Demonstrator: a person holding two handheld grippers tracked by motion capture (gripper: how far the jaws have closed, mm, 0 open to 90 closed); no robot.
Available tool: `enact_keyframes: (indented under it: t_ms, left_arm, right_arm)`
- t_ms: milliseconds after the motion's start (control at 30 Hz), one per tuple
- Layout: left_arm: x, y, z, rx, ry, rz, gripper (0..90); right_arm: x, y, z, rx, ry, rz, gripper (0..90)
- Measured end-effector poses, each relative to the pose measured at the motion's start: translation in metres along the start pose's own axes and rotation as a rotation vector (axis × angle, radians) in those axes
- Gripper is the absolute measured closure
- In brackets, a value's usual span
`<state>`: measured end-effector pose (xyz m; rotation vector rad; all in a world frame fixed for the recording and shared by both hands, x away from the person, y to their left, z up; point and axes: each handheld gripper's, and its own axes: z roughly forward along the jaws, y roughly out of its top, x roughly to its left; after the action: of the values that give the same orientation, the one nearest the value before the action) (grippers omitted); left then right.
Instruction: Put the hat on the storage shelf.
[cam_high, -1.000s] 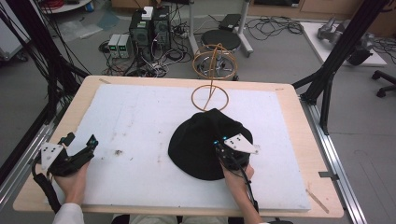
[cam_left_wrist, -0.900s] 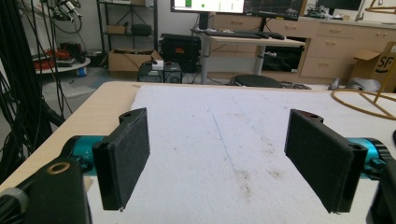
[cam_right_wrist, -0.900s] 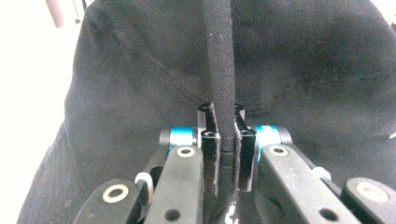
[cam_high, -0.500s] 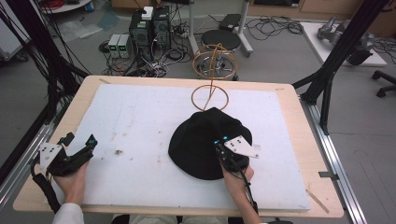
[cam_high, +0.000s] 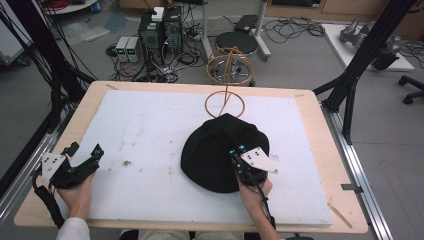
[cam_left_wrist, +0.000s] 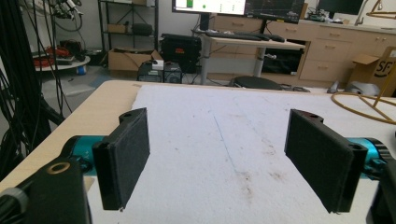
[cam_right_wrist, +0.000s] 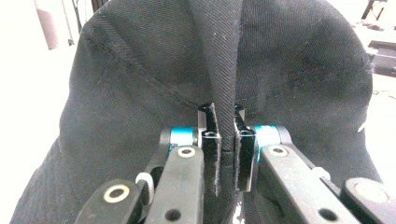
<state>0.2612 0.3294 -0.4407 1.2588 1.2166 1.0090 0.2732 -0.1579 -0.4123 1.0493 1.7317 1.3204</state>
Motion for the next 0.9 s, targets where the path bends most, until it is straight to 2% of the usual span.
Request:
enact_keyframes:
  t_ms: [233, 467, 900]
  left_arm:
    - [0.001, 0.000, 0.000, 0.001, 0.001, -0.003, 22.4]
    - [0.001, 0.000, 0.001, 0.001, 0.000, -0.003, 22.4]
    - [0.003, 0.000, 0.002, 0.001, 0.001, -0.009, 22.4]
  right_arm:
    - [-0.001, 0.005, -0.006, -0.047, 0.000, 0.019, 85.8]
    - [0.000, 0.011, -0.011, -0.078, -0.008, 0.017, 85.8]
    - [-0.003, 0.032, -0.031, -0.182, -0.032, 0.018, 85.7]
